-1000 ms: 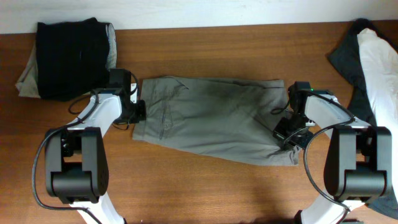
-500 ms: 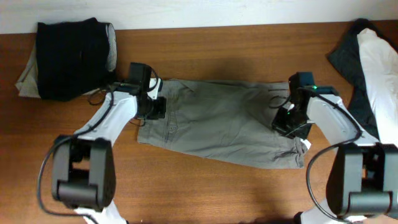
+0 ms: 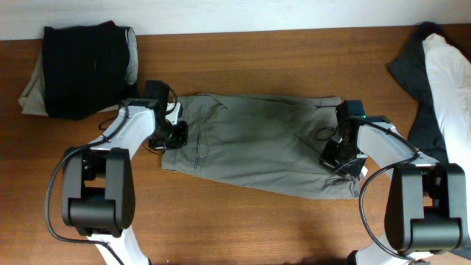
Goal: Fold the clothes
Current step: 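Grasp the trousers' left and right ends with both grippers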
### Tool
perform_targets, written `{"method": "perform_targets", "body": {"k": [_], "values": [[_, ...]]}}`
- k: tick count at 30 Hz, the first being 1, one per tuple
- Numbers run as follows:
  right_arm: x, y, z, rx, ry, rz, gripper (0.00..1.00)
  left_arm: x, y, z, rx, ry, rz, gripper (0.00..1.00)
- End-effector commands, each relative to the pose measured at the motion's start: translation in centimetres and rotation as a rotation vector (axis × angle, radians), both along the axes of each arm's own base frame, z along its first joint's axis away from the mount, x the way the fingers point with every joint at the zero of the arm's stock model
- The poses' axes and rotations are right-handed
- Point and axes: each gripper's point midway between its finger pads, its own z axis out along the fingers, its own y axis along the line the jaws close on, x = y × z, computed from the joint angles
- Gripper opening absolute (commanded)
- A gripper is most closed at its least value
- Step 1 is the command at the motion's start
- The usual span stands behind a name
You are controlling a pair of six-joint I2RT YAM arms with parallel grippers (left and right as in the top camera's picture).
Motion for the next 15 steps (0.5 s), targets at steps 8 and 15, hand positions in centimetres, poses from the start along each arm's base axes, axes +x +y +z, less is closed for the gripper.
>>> {"method": "perform_targets", "body": {"k": [8,15], "values": [[-0.7,-3.1,0.9,-0.196,0.043,-0.115,0.04,-0.5,6.7,-1.6,0.078,0.066,0.207,0.01],[3.4,-4.2,9.9,-0.259,-0.01,-0.08,0.07,2.4,7.1,4.6,0.043,-0.145,0.219,0.63]]}}
